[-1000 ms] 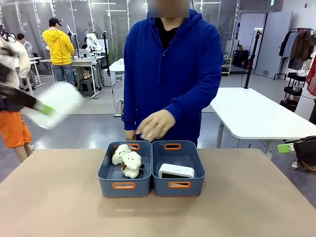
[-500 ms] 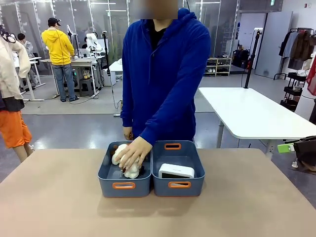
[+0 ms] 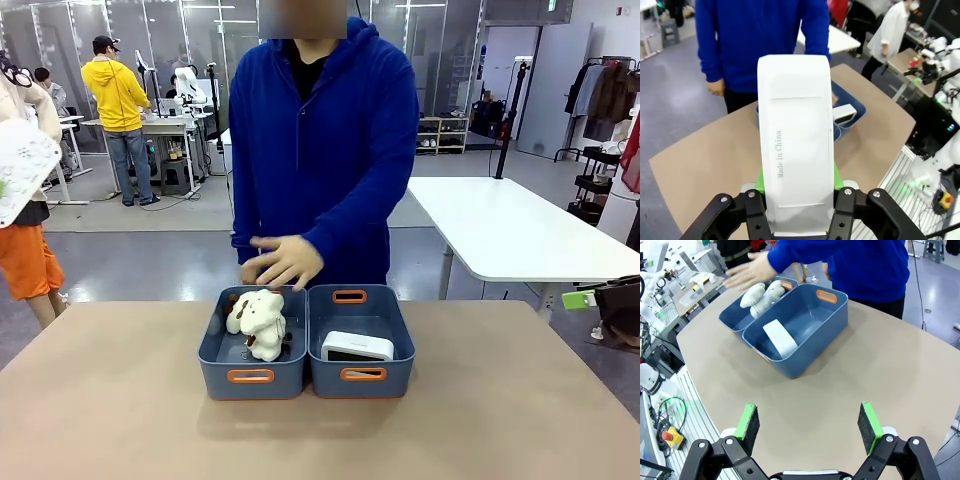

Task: Sort the digital clocks into the basket.
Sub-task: Pick up the Digital clock from the table and place it into the empty Plastic storage basket.

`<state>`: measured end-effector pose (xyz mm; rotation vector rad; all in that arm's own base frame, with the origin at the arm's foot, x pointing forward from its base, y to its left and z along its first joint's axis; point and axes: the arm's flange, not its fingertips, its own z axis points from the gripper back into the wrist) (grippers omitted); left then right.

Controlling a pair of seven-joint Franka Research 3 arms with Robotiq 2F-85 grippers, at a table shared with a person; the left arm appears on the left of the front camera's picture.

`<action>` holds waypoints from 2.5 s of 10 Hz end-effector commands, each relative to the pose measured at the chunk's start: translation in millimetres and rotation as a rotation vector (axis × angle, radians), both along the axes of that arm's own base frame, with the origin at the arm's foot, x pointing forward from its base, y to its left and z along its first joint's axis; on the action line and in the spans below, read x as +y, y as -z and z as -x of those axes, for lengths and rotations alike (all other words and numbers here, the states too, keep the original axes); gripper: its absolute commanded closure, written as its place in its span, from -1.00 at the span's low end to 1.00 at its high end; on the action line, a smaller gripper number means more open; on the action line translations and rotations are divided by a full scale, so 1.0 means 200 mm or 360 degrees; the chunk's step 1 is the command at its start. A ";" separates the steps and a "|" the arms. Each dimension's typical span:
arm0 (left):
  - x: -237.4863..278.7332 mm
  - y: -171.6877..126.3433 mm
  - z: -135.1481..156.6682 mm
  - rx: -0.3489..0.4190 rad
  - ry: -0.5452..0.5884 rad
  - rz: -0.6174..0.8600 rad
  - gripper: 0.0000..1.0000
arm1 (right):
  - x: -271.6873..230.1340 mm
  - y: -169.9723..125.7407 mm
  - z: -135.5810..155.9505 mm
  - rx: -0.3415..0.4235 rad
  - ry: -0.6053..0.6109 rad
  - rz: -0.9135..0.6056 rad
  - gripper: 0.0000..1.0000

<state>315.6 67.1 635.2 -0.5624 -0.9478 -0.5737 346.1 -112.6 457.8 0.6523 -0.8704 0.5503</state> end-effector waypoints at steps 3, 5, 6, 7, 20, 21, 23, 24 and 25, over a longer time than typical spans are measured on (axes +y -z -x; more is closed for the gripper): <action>-0.19 -0.09 -0.21 0.0038 0.0154 -0.0127 0.71 | 0.00 0.00 0.00 -0.0006 0.0002 -0.0001 -1.00; -0.78 -0.06 -0.48 0.0181 0.0372 -0.0464 0.71 | 0.00 0.00 0.00 -0.0006 0.0002 -0.0001 -1.00; -1.08 -0.03 -0.57 0.0180 0.0421 -0.0592 0.71 | 0.00 0.00 0.00 -0.0006 0.0002 -0.0001 -1.00; -1.35 0.06 -0.64 0.0189 0.0444 -0.0728 0.71 | 0.00 0.00 0.00 -0.0006 0.0002 -0.0001 -1.00; -2.74 0.88 -1.12 0.0243 0.0445 -0.1270 -0.70 | 0.00 0.00 0.00 -0.0006 0.0002 -0.0001 -1.00; -2.74 0.89 -1.11 0.0260 0.0448 -0.1260 -0.98 | 0.00 0.00 0.00 -0.0006 0.0002 -0.0001 -1.00; -2.71 0.88 -1.11 0.0252 0.0432 -0.1235 -1.00 | 0.00 0.00 0.00 -0.0006 0.0002 -0.0001 -1.00; -2.66 0.84 -1.11 0.0249 0.0408 -0.1203 -1.00 | 0.00 0.00 0.00 -0.0006 0.0002 -0.0001 -1.00; -2.58 0.78 -1.10 0.0256 0.0358 -0.1156 -1.00 | 0.00 0.00 0.00 -0.0006 0.0002 -0.0001 -1.00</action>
